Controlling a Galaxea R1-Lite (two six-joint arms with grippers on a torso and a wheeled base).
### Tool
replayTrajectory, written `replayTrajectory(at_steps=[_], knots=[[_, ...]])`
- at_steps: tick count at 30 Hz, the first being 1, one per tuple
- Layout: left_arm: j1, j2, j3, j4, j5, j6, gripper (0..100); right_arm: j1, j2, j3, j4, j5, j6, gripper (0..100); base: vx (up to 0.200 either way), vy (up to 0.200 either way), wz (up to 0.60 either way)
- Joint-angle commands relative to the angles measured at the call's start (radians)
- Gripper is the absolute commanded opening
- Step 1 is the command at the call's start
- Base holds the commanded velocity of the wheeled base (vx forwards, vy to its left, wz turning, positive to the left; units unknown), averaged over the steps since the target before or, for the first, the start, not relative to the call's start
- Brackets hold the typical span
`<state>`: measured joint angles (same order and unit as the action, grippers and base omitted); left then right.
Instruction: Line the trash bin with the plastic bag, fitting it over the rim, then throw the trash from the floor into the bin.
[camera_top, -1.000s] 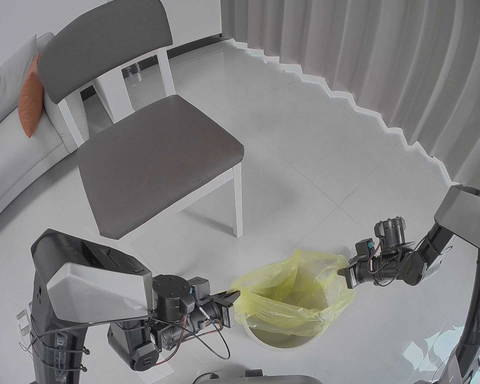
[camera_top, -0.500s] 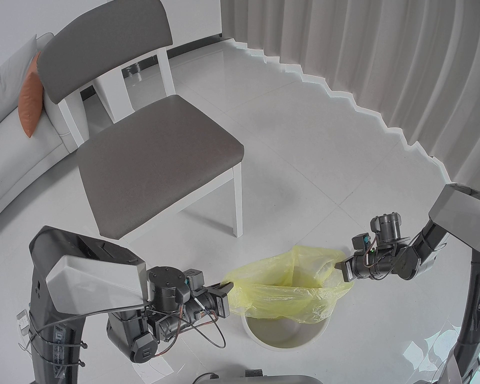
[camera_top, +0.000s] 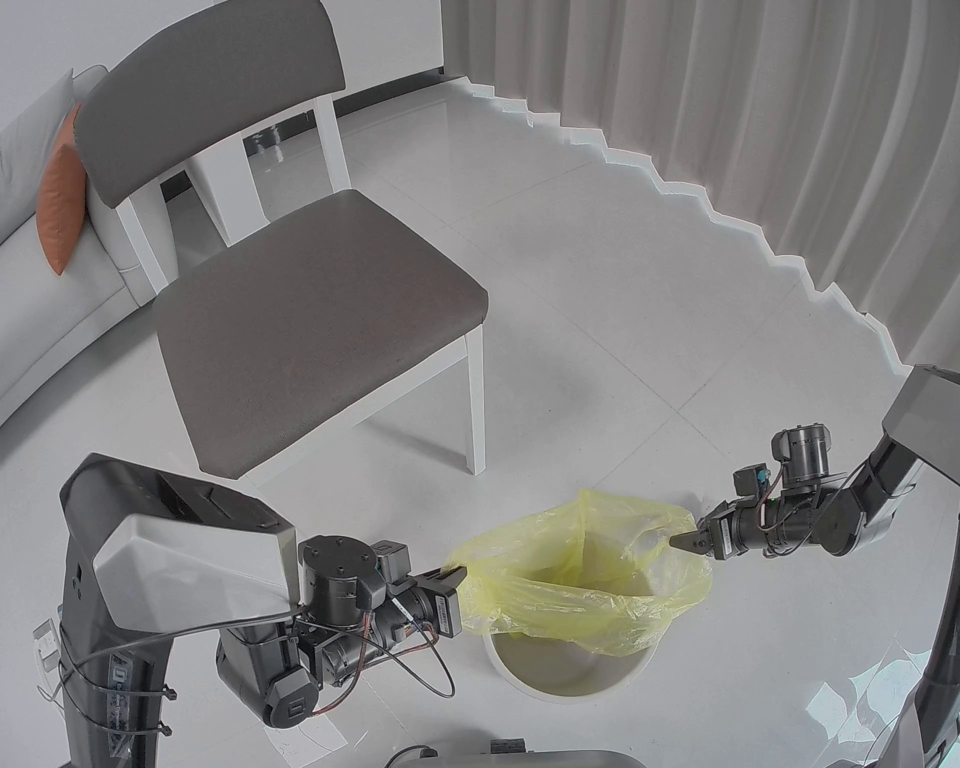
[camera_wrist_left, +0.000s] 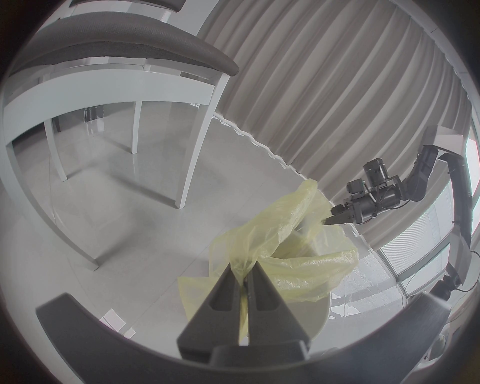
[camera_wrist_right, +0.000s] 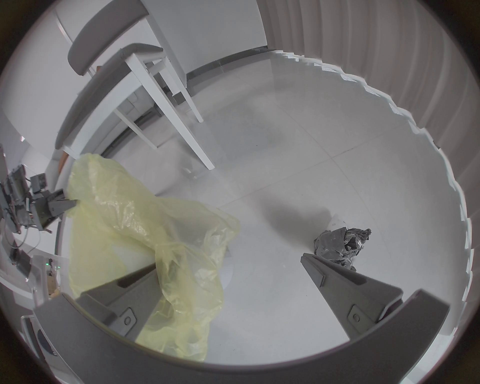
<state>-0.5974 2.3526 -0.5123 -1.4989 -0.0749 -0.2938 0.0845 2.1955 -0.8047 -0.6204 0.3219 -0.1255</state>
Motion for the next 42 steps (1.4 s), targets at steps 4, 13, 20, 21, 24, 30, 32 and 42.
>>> replayTrajectory(at_steps=[4,13,20,21,24,30,32,42], knots=[[0.016,0.031,-0.018,0.006,0.021,0.002,0,-0.031,-0.16,0.119,-0.002,0.039,0.0,100,0.0,0.0,0.0],[-0.001,0.053,-0.04,0.005,0.026,0.002,0,-0.012,-0.201,0.145,-0.001,0.04,0.0,100,0.0,0.0,0.0],[-0.005,-0.032,0.041,-0.009,0.032,0.002,0,-0.025,-0.134,0.124,-0.012,0.04,-0.006,100,0.0,0.0,0.0],[-0.015,-0.05,0.061,-0.011,0.03,0.001,0,-0.025,-0.112,0.116,-0.019,0.04,-0.008,100,0.0,0.0,0.0],[-0.016,-0.067,0.083,-0.014,0.03,-0.001,0,-0.025,-0.096,0.117,-0.039,0.04,-0.008,100,0.0,0.0,0.0],[-0.013,0.002,0.037,-0.015,0.032,-0.001,0,-0.019,-0.163,0.165,-0.05,0.04,-0.005,100,0.0,0.0,0.0],[-0.008,0.025,0.017,-0.015,0.033,-0.002,0,-0.015,-0.191,0.188,-0.05,0.04,-0.005,100,0.0,0.0,0.0],[-0.01,-0.03,0.11,-0.052,0.05,-0.027,100,0.021,-0.292,0.257,-0.047,0.054,-0.005,100,0.0,0.0,0.0]])
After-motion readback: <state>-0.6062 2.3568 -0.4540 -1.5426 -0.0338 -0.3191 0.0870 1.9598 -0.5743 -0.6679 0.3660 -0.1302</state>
